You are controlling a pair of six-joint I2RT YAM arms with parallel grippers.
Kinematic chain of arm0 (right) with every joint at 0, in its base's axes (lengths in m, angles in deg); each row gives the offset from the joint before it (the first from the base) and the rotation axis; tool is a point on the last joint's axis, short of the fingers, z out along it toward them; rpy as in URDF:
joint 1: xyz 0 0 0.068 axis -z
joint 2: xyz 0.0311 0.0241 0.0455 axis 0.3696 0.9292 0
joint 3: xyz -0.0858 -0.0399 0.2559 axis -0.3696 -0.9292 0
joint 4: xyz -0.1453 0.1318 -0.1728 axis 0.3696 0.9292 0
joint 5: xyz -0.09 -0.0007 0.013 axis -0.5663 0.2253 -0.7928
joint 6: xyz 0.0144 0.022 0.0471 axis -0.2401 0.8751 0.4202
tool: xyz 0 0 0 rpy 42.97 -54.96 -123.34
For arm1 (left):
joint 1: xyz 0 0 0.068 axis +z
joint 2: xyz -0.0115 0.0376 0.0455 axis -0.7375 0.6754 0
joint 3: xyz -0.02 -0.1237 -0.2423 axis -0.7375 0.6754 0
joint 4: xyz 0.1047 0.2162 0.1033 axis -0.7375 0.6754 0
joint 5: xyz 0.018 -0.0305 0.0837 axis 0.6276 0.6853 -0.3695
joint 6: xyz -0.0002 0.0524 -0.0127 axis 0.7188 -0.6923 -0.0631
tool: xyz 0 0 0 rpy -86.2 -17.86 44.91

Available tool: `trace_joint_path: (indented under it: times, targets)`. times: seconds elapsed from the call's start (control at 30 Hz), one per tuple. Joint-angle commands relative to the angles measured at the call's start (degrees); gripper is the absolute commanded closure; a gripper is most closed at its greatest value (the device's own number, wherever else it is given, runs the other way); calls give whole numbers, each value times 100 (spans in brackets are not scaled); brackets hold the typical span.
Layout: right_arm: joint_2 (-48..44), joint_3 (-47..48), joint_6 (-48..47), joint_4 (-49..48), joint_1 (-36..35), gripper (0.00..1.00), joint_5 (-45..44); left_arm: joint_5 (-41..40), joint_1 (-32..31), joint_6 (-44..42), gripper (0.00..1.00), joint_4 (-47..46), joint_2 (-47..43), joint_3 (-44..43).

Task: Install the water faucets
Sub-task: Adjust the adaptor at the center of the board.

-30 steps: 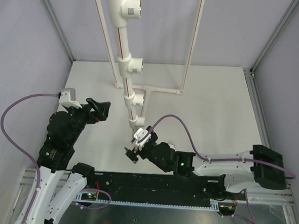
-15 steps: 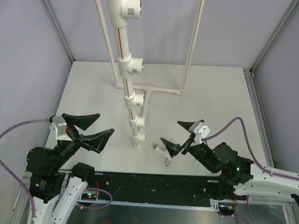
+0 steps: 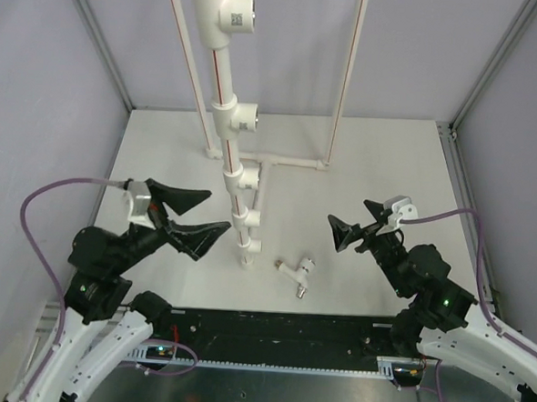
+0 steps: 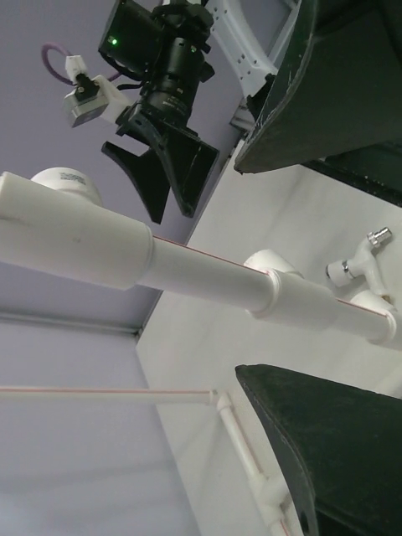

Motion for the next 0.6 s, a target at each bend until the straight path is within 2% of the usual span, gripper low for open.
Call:
trace_joint_path:
  times: [0.0, 0.1, 0.27, 0.4, 0.57]
  targets:
    - [7, 19, 286, 12, 191, 1, 262, -866, -867, -697, 0, -290, 531, -256]
    - [22, 15, 254, 12, 247, 1, 287, -1513, -1369, -1015, 0, -296, 813, -298]
    - [97, 30, 178, -44, 624, 1, 453, -2426, -1831, -1324, 0, -479, 1327, -488]
    - [476, 192, 460, -240, 1666, 1, 1281, -3033, -2053, -1397, 0, -814, 1714, -591]
    - [1617, 728, 839, -942, 3123, 1, 2298, -3584, -2530, -1711, 1, -995, 2155, -767]
